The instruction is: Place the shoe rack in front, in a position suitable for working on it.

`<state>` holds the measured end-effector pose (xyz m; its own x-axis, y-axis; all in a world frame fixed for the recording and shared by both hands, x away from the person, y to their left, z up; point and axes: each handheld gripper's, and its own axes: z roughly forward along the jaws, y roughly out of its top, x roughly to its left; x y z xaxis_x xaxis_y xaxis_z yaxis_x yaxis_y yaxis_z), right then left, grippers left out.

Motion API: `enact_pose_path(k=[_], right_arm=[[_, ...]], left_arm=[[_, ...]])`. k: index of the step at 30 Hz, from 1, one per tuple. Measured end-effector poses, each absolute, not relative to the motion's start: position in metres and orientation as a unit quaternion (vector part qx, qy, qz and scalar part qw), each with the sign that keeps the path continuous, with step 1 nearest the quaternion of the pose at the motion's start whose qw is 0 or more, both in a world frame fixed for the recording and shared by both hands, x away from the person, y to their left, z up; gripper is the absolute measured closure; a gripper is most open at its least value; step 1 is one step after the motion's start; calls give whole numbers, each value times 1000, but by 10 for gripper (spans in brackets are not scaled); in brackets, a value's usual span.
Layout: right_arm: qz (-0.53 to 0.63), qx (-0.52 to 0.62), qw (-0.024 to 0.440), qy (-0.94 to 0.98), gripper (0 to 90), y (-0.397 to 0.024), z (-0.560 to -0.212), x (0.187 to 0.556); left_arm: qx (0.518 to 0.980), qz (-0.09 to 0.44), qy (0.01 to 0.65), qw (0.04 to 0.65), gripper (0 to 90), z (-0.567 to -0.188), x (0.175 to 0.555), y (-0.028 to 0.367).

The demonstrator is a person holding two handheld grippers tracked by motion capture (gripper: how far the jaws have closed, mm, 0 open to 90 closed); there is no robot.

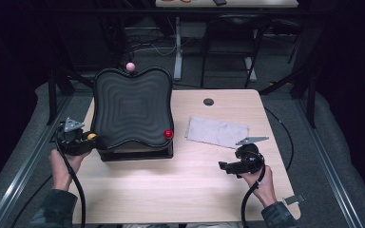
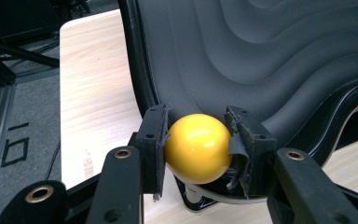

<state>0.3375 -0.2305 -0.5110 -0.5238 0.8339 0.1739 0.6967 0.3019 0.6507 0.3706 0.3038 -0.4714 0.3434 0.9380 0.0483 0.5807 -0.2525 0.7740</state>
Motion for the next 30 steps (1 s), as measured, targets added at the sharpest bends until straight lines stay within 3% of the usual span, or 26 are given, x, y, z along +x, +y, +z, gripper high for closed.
enact_pose_path(k=[7,10,14,18,22,24,30], right_arm=[[341,481,103,801,125,-233,-514,345],[338,485,106,800,84,-234,-515,349],[328,490,108,800,25,-237,-515,356],[323,493,107,800,0,-238,-516,365],[320,490,113,803,0,-237,-516,378],[320,494,137,797,0,-239,-515,387],[324,510,127,786,0,-243,-521,414]], left_arm=[[748,256,506,345,588,-471,375,307],[746,251,510,346,398,-468,371,307],[747,253,512,342,224,-465,358,303],[752,246,510,338,141,-466,348,300],[757,237,509,335,0,-469,341,291],[759,236,507,334,0,-471,336,288],[776,227,493,321,0,-478,324,274]])
